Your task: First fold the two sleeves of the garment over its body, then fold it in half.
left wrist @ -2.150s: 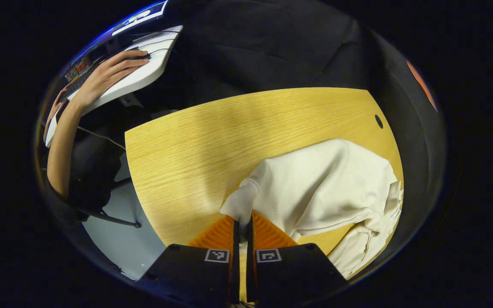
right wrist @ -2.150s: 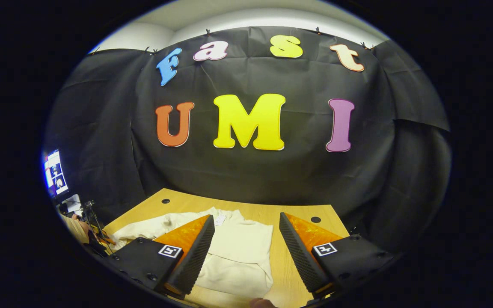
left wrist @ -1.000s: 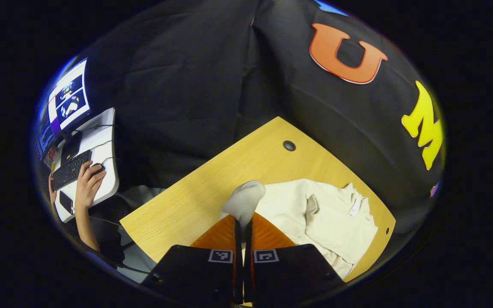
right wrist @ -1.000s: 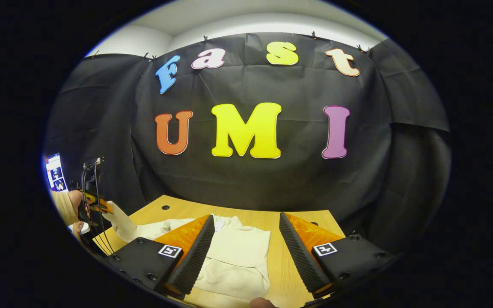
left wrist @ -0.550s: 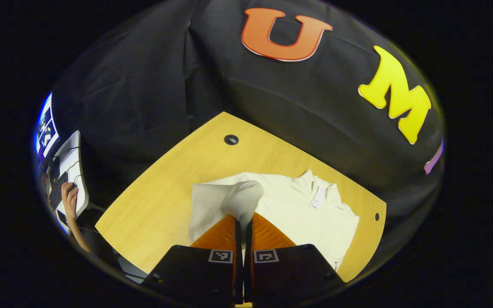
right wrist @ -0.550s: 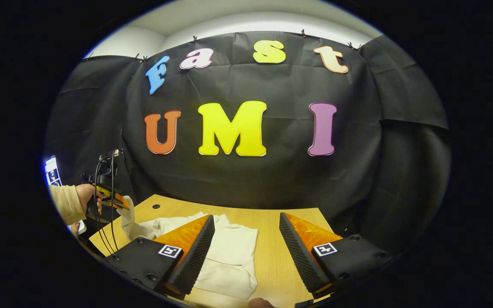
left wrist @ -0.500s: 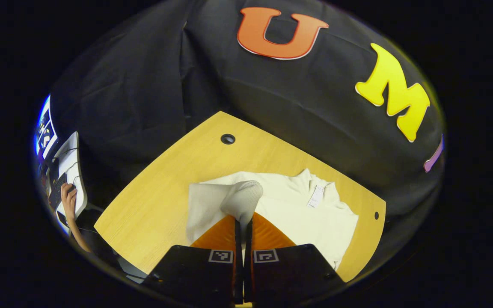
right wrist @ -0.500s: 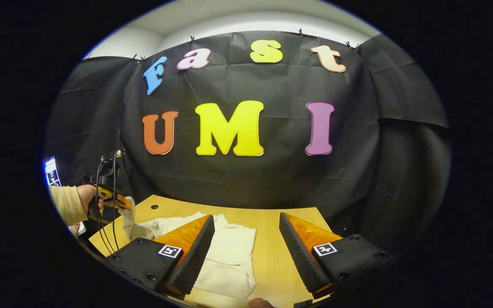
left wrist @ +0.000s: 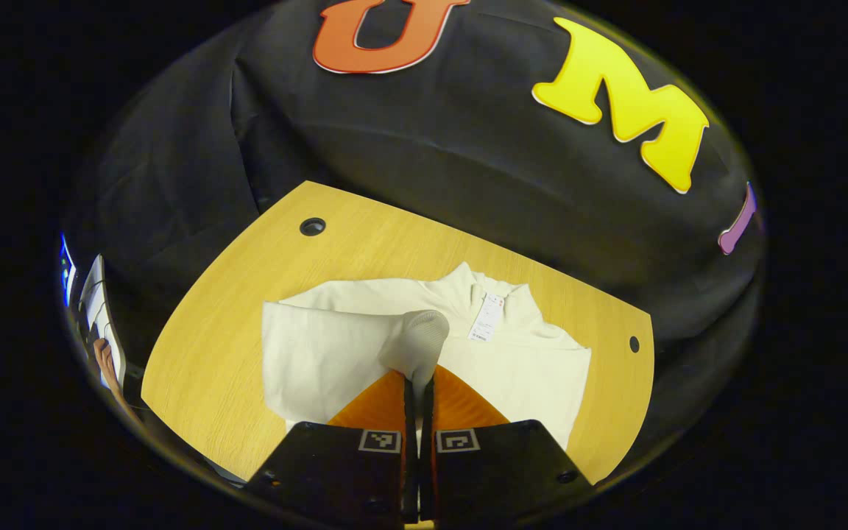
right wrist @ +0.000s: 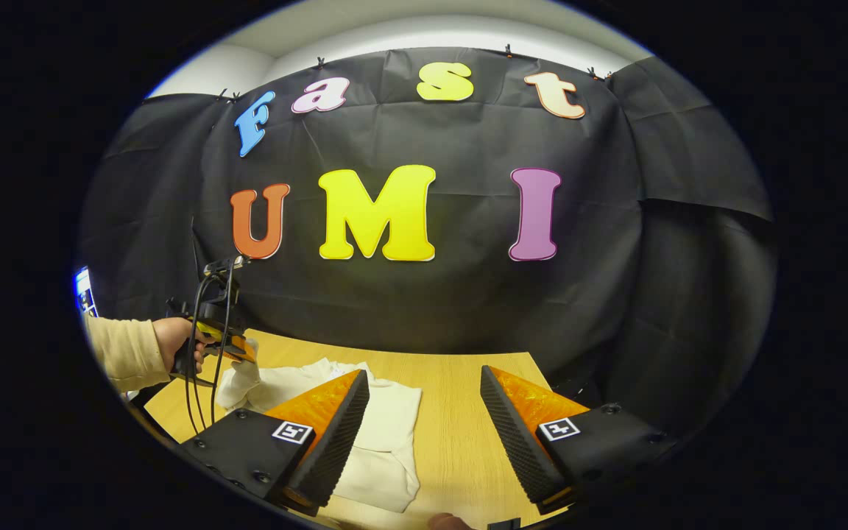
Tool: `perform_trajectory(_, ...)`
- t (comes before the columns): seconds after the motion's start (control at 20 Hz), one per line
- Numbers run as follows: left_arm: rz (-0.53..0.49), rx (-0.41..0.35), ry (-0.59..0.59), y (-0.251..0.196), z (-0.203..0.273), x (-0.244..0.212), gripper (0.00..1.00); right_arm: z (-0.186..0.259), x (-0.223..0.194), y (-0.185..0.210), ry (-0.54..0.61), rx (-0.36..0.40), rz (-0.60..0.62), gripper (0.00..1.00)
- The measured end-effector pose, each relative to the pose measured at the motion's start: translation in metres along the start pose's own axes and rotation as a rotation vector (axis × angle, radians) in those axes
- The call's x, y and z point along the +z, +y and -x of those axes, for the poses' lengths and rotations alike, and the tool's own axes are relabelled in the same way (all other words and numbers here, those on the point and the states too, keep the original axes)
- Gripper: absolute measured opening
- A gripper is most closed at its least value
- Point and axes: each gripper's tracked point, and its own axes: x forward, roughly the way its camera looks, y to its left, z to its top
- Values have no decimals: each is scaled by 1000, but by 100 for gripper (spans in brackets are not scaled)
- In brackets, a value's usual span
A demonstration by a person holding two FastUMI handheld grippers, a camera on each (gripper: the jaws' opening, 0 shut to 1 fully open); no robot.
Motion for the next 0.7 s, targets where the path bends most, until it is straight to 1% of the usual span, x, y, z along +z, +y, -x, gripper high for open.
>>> perform_trajectory(0.05, -12, -7, 6, -10, -4, -2, 4, -1, -2, -2, 7, -1, 4, 94)
perform_trajectory(0.1, -22, -15, 12, -20, -9, -3, 4, -3, -3, -4, 14, -3, 7, 95)
perform_trajectory(0.2, -47, -34, 23, -42, -18, -7, 4, -5, -6, -8, 26, -5, 8, 94)
perform_trajectory(0.3, -61, -62, 39, -69, -27, -15, 4, -10, -8, -13, 36, -10, 6, 95)
perform_trajectory(0.35, -75, -71, 49, -81, -32, -21, 0, -13, -10, -16, 43, -13, 4, 95)
perform_trajectory(0.4, -88, -77, 57, -92, -36, -27, 4, -15, -11, -18, 52, -15, 1, 94)
perform_trajectory(0.55, -127, -112, 75, -129, -52, -40, 4, -21, -20, -22, 87, -12, -13, 95)
perform_trajectory(0.6, -138, -127, 82, -142, -56, -45, 0, -23, -23, -22, 99, -12, -16, 95)
perform_trajectory(0.65, -155, -138, 90, -154, -59, -51, 4, -22, -25, -25, 109, -13, -15, 95)
perform_trajectory(0.7, -172, -148, 95, -164, -63, -57, 4, -23, -27, -27, 113, -15, -12, 95)
